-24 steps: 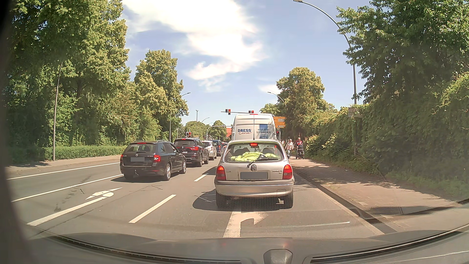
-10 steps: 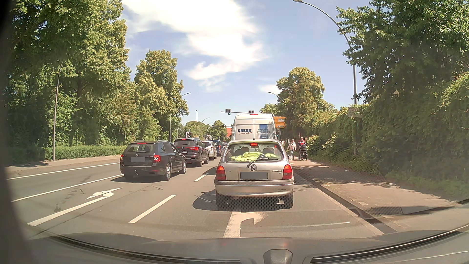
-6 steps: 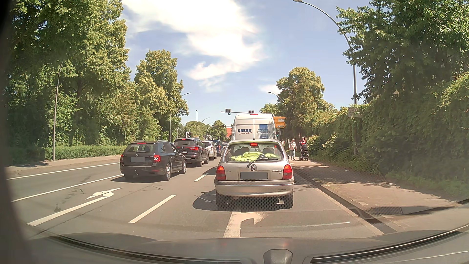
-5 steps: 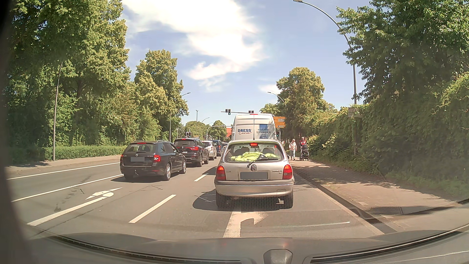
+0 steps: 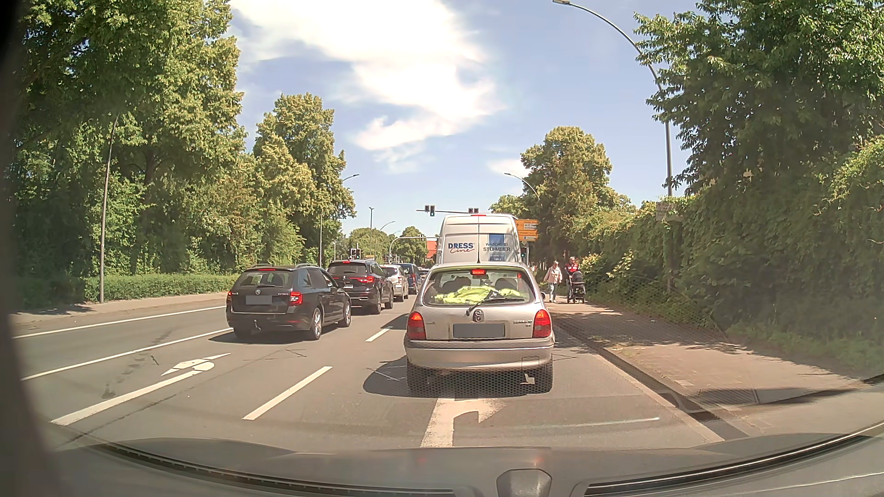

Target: Follow the waypoints while adhering to traffic rules and regulations

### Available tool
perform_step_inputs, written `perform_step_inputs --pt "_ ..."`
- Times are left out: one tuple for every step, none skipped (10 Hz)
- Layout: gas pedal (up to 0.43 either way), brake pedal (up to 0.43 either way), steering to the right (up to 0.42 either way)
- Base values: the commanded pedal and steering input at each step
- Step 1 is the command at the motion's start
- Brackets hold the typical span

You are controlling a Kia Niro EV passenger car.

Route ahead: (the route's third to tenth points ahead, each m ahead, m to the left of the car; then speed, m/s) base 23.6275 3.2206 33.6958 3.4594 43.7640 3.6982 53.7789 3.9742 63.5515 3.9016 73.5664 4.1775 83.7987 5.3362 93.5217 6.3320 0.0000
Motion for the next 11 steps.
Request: perform_step_inputs --pt "0.000 0.238 0.008" --pt "0.000 0.238 0.008" --pt "0.000 0.238 0.008" --pt "0.000 0.238 0.007" --pt "0.000 0.238 0.008" --pt "0.000 0.238 0.008" --pt "0.000 0.238 0.008" --pt "0.000 0.238 0.007" --pt "0.000 0.238 0.008" --pt "0.000 0.238 0.008" --pt "0.000 0.238 0.008"
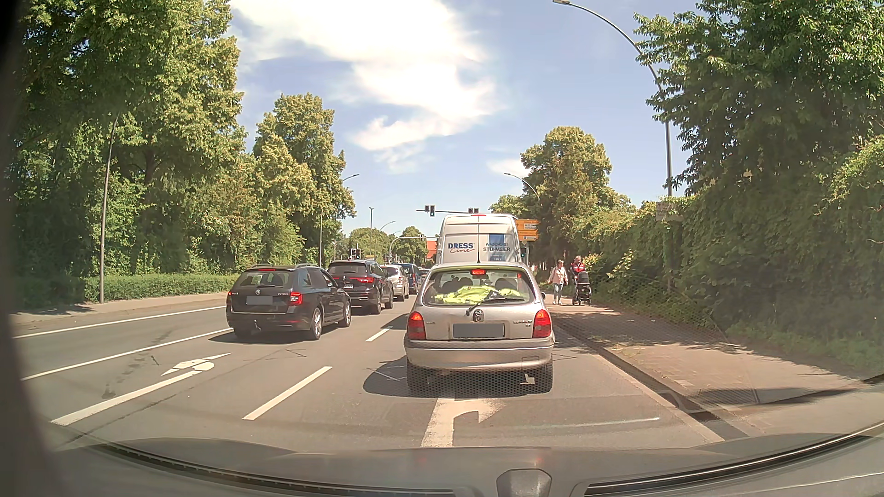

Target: Follow the waypoints while adhering to traffic rules and regulations

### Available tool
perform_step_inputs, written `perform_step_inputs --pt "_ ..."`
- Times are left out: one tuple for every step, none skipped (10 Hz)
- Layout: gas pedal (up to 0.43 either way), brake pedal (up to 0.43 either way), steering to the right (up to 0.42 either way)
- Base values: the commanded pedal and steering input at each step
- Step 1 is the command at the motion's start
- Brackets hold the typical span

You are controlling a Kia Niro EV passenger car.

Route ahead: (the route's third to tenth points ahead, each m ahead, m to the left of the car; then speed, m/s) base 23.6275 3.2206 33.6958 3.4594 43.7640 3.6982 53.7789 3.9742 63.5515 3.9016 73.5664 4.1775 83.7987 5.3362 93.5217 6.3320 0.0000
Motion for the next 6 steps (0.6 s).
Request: perform_step_inputs --pt "0.000 0.238 0.008" --pt "0.000 0.238 0.008" --pt "0.000 0.238 0.007" --pt "0.000 0.238 0.008" --pt "0.000 0.238 0.008" --pt "0.000 0.238 0.007"
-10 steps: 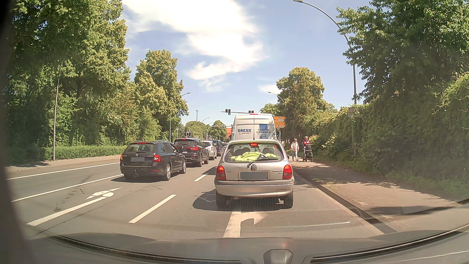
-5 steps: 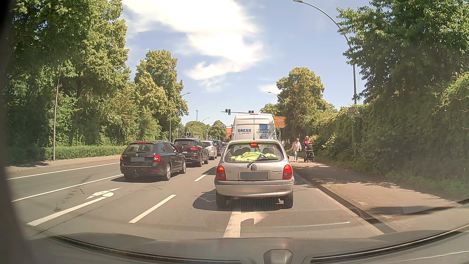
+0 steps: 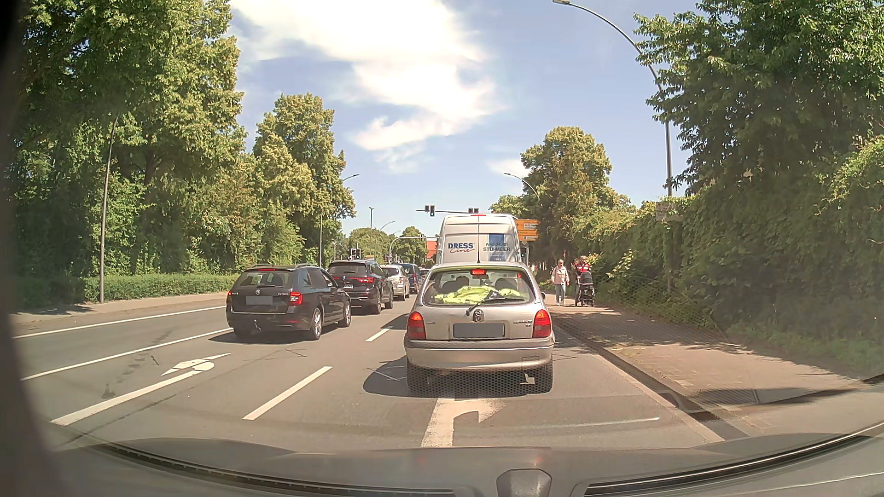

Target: Follow the waypoints while adhering to traffic rules and regulations

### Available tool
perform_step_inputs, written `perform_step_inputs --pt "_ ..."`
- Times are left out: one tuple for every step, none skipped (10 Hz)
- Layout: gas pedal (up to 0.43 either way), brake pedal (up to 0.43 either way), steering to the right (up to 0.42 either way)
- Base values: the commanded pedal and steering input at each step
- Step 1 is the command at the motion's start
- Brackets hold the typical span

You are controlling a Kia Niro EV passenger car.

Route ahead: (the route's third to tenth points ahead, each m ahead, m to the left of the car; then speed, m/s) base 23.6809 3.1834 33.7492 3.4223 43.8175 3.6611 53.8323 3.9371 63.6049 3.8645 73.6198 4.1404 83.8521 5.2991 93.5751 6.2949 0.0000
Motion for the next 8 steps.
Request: perform_step_inputs --pt "0.000 0.238 0.008" --pt "0.000 0.238 0.008" --pt "0.000 0.238 0.007" --pt "0.000 0.238 0.008" --pt "0.000 0.238 0.007" --pt "0.000 0.238 0.008" --pt "0.000 0.238 0.007" --pt "0.000 0.238 0.008"
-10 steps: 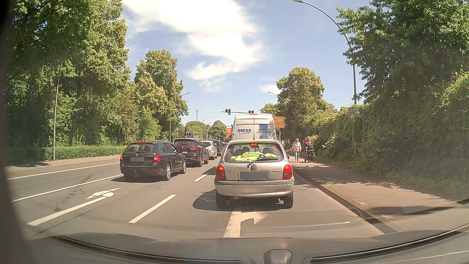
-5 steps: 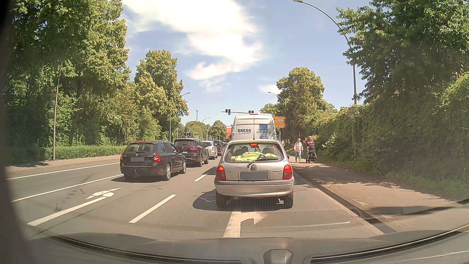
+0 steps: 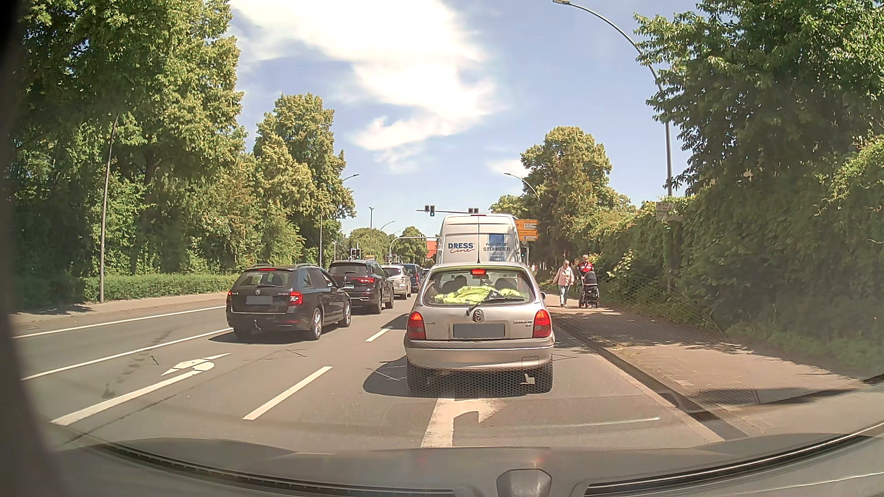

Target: Follow the waypoints while adhering to traffic rules and regulations

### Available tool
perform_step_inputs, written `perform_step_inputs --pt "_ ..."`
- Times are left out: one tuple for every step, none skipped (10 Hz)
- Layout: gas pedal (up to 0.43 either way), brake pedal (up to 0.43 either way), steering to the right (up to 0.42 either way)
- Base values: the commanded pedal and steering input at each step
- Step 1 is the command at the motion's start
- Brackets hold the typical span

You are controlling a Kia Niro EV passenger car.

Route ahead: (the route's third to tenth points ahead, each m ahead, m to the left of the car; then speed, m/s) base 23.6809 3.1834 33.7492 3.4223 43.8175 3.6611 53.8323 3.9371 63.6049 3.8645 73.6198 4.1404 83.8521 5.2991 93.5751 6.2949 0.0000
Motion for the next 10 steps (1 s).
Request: perform_step_inputs --pt "0.000 0.238 0.008" --pt "0.000 0.238 0.007" --pt "0.000 0.238 0.008" --pt "0.000 0.238 0.008" --pt "0.000 0.244 0.008" --pt "0.000 0.238 0.008" --pt "0.000 0.244 0.007" --pt "0.000 0.238 0.008" --pt "0.000 0.244 0.007" --pt "0.000 0.244 0.008"
